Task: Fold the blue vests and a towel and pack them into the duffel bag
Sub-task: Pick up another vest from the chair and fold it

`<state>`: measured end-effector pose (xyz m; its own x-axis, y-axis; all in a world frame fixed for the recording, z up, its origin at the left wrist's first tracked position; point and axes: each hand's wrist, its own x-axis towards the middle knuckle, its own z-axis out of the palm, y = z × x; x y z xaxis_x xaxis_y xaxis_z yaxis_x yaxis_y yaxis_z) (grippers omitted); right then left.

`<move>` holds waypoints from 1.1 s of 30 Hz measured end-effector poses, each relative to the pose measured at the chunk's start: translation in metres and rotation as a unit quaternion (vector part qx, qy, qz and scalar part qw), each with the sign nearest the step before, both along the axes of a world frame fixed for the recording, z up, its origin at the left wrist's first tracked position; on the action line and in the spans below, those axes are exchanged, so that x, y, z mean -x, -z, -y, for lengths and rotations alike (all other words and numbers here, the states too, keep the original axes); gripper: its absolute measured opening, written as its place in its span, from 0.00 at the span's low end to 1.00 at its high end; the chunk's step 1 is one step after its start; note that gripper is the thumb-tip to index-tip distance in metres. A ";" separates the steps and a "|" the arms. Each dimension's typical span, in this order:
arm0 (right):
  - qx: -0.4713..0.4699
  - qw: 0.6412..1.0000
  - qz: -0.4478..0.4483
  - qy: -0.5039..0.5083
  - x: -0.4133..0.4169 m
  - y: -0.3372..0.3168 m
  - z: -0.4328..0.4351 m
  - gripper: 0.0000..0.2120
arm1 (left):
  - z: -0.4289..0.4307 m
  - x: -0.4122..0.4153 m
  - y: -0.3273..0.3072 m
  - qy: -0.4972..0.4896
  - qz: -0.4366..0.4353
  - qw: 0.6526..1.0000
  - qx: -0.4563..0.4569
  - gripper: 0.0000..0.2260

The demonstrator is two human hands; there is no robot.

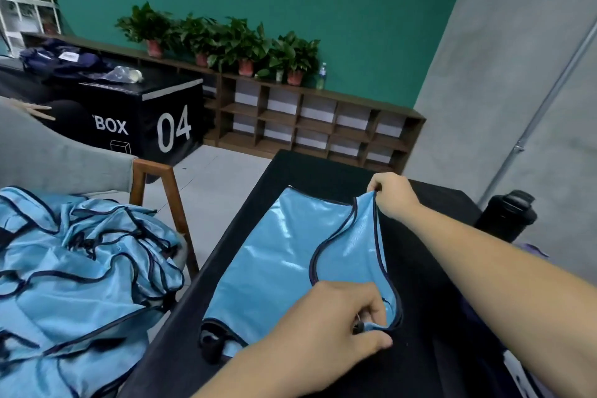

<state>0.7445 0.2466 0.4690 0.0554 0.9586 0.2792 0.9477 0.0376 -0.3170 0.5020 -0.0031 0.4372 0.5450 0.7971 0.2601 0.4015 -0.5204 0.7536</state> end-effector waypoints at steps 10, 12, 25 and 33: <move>0.181 0.976 0.119 -0.036 -0.010 0.021 0.050 0.17 | 0.018 -0.043 0.031 0.040 -0.119 0.991 0.039 0.09; 0.183 0.975 0.116 -0.055 0.001 0.021 0.070 0.20 | 0.021 -0.043 0.030 0.054 -0.115 0.990 0.056 0.11; 0.126 0.968 0.022 -0.216 0.024 0.058 0.269 0.16 | -0.002 0.040 0.003 0.015 -0.090 0.996 0.021 0.08; 0.004 0.970 0.066 -0.233 0.018 0.104 0.335 0.18 | -0.026 0.096 -0.009 -0.060 -0.144 0.987 -0.036 0.06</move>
<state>0.7269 -0.0881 0.3651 -0.4207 0.8728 0.2473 0.8602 0.4704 -0.1967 0.4060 0.0230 0.4460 0.5079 0.8453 0.1656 0.6560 -0.5042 0.5617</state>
